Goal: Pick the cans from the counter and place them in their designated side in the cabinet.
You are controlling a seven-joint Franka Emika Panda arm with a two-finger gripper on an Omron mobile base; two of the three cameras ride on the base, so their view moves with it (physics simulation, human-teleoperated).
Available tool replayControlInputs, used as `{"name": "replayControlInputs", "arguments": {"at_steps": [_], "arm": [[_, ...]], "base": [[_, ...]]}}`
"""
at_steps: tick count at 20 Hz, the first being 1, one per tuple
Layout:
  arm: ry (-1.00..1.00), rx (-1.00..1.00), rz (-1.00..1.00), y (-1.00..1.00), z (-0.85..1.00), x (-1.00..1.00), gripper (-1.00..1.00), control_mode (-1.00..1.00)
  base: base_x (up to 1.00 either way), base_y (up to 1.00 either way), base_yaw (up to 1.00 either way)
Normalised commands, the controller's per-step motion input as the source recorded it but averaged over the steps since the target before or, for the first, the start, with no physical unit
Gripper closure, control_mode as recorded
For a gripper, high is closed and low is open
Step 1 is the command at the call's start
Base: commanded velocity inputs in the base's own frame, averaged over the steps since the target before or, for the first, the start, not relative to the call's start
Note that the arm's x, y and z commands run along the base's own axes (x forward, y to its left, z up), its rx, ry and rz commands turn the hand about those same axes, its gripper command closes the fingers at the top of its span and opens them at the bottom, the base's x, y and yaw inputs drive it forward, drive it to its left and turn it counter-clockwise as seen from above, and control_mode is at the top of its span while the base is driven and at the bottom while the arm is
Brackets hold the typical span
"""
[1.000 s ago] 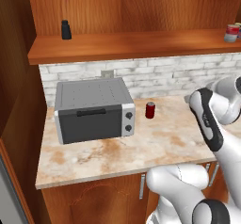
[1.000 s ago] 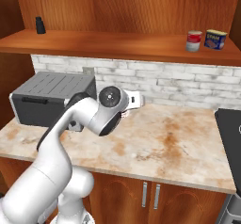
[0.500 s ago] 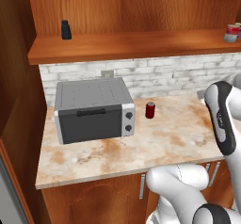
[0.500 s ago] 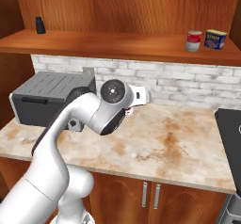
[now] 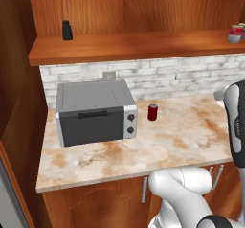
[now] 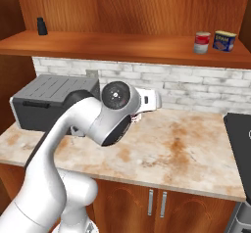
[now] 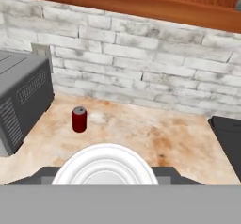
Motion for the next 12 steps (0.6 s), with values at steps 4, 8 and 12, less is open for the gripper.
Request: {"name": "replayControlInputs", "arguments": {"at_steps": [4, 8, 12], "arm": [[-0.04, 0.0, -0.01, -0.03, 0.31, -0.3, 1.0, -1.0], [-0.11, -0.02, -0.01, -0.01, 0.29, -0.28, 1.0, -1.0], [-0.12, -0.02, -0.03, 0.0, 0.29, -0.28, 1.0, -1.0]], "base": [[0.0, 0.0, 0.0], [0.0, 0.0, 0.0], [0.0, 0.0, 0.0]]}}
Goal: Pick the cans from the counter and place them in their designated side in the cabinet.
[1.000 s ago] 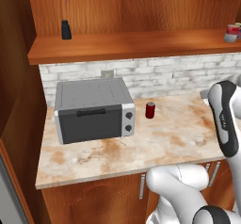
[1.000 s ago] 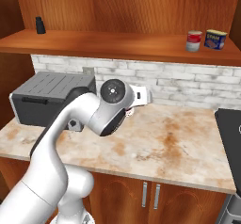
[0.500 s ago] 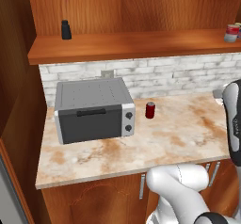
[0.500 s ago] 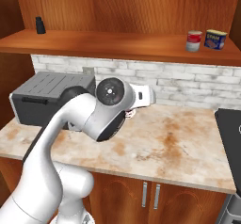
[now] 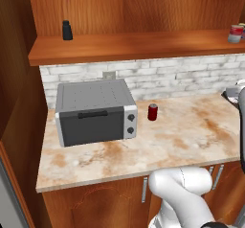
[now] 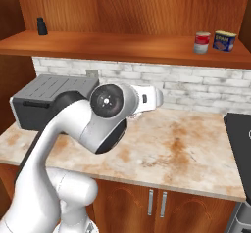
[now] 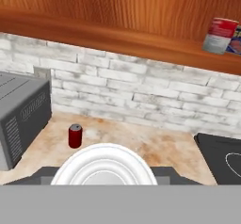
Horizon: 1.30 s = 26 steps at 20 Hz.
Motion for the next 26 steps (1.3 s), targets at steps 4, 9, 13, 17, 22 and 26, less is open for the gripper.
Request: {"name": "replayControlInputs", "arguments": {"at_steps": [4, 9, 13, 17, 22, 26], "arm": [[-0.08, -0.02, -0.04, -0.01, 0.3, -0.28, 1.0, -1.0], [-0.02, -0.02, -0.04, -0.01, 0.29, -0.39, 1.0, -1.0], [0.0, -0.04, -0.01, -0.05, 0.28, -0.42, 1.0, -1.0], [0.0, -0.03, -0.01, -0.02, 0.23, -0.42, 1.0, -1.0], [0.0, -0.02, -0.01, 0.0, 0.22, -0.37, 1.0, -1.0], [0.0, -0.01, 0.0, 0.0, 0.24, -0.3, 1.0, -1.0]], "base": [[0.0, 0.0, 0.0], [0.0, 0.0, 0.0], [0.0, 0.0, 0.0], [0.0, 0.0, 0.0], [0.0, 0.0, 0.0], [0.0, 0.0, 0.0]]}}
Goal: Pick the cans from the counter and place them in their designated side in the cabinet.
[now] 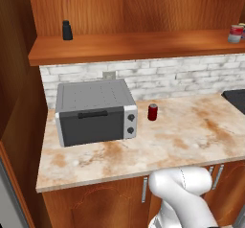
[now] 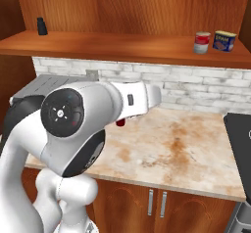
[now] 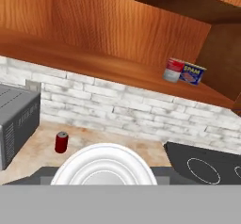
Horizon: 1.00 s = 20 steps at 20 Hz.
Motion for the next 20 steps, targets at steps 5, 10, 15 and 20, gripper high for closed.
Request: {"name": "replayControlInputs", "arguments": {"at_steps": [5, 10, 15, 20], "arm": [[-0.03, -0.01, 0.0, 0.0, 0.34, -0.2, 1.0, -1.0], [-0.06, -0.02, 0.0, 0.0, 0.33, -0.14, 1.0, -1.0], [-0.06, -0.02, 0.0, 0.04, 0.3, -0.06, 1.0, -1.0], [-0.05, -0.02, 0.0, 0.13, 0.23, 0.0, 1.0, -1.0]], "base": [[0.0, 0.0, 0.0], [0.0, 0.0, 0.0], [0.0, 0.0, 0.0], [0.0, 0.0, 0.0]]}}
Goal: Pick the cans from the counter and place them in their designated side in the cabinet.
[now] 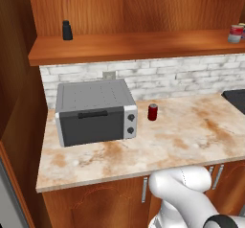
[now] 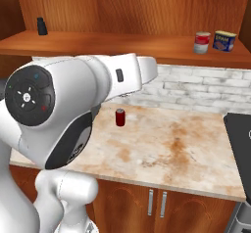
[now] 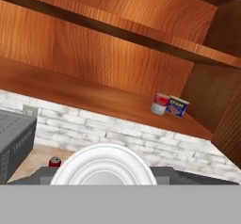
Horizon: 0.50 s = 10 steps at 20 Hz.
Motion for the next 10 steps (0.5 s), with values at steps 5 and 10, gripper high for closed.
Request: {"name": "replayControlInputs", "arguments": {"at_steps": [5, 10], "arm": [[-0.04, -0.02, 0.0, 0.1, 0.21, 0.02, 1.0, -1.0], [-0.03, -0.02, 0.0, 0.08, 0.1, 0.15, 1.0, -1.0]], "base": [[0.0, 0.0, 0.0], [0.0, 0.0, 0.0]]}}
